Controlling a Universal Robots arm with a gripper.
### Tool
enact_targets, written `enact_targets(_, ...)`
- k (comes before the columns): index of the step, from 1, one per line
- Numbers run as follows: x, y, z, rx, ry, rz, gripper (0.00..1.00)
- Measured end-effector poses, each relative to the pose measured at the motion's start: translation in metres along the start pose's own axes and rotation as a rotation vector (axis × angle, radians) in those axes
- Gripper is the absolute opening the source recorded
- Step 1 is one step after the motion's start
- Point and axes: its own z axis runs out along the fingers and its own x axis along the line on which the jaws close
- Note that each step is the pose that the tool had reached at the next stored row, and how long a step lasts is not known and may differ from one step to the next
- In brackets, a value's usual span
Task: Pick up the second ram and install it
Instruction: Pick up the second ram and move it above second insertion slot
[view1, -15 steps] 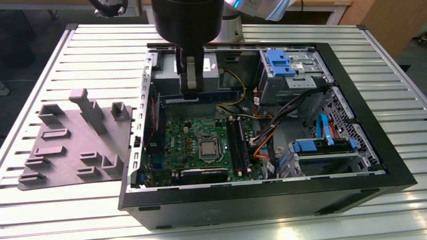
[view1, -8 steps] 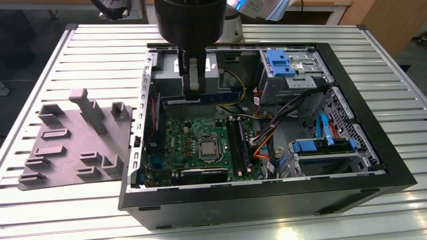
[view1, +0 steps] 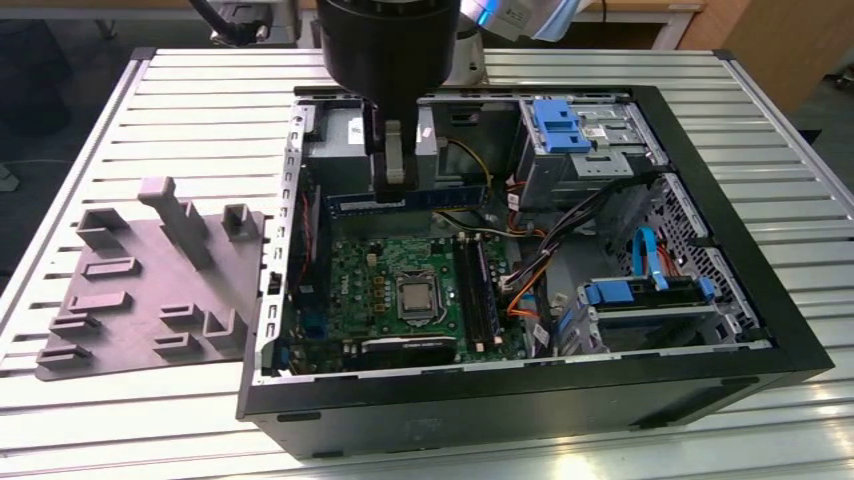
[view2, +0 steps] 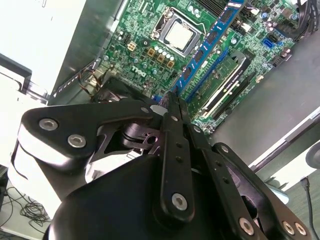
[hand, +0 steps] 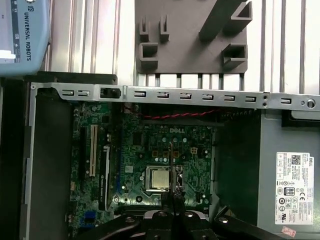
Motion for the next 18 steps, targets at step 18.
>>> enact_targets(18, -0.0015, -0.0096, 0.0081, 0.0005, -0.0002, 0.010, 0.12)
